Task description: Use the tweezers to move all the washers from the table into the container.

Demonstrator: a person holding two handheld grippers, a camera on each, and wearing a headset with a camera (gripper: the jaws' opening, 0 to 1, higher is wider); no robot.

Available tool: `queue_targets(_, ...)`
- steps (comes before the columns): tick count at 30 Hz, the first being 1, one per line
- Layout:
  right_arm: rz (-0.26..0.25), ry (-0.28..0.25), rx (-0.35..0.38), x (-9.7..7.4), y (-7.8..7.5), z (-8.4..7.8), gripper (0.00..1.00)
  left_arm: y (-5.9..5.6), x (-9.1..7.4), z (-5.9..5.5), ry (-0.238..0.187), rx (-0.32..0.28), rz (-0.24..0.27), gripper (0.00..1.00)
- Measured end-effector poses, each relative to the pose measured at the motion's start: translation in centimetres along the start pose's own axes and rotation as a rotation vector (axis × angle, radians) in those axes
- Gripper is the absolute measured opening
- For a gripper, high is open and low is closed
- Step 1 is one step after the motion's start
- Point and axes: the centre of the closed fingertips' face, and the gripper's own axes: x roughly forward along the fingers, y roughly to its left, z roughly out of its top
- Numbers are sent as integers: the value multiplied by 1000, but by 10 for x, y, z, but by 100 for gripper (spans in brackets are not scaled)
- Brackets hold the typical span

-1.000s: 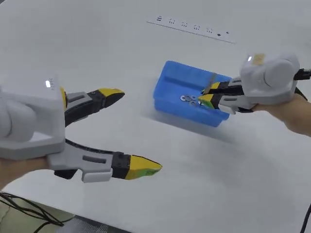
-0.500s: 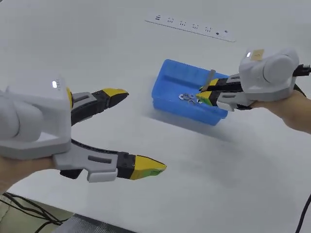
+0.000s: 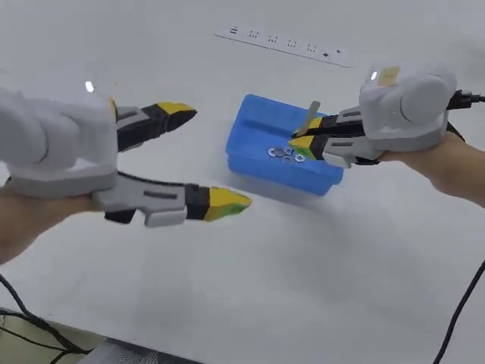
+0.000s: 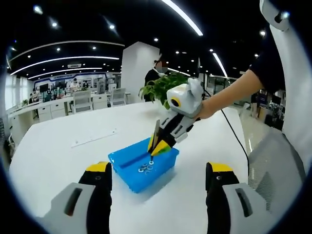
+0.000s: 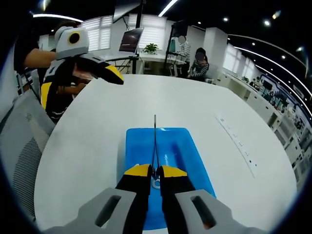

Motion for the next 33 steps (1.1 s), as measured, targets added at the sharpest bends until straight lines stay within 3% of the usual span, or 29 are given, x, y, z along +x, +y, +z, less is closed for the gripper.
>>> queue_targets(4, 0, 8, -18, -1, 1, 2, 8, 8, 32, 16, 6, 81, -50, 77)
queue_targets(6, -5, 16, -46, -3, 1, 4, 8, 5, 45, 21, 22, 115, -104, 71)
queue_targets(7, -6, 18, -54, -4, 1, 5, 8, 6, 49, 22, 33, 144, -107, 67)
queue_targets(10, -2, 14, -74, -6, 3, 9, 8, 1, 63, 24, 79, 212, -152, 60)
queue_targets(11, -2, 16, -82, -7, 4, 10, 8, -6, 67, 28, 83, 246, -191, 52)
queue_targets(13, 0, 15, -92, -7, 5, 12, 8, -11, 72, 31, 93, 290, -219, 41)
queue_targets(17, 7, 16, -119, -7, 7, 14, 8, -20, 76, 28, 138, 355, -285, 24)
queue_targets(18, 12, 16, -122, -8, 8, 15, 8, -21, 76, 31, 126, 385, -288, 22)
queue_targets(20, 17, 23, -138, -8, 10, 15, 8, -23, 76, 34, 123, 373, -286, 22)
queue_targets(25, 27, 41, -171, -7, 13, 14, 8, -22, 72, 26, 177, 478, -298, 12)
queue_targets(26, 29, 42, -173, -7, 13, 15, 8, -24, 71, 25, 178, 459, -314, 11)
queue_targets(33, 44, 51, -211, -10, 21, 19, 8, -26, 62, 26, 178, 491, -321, 7)
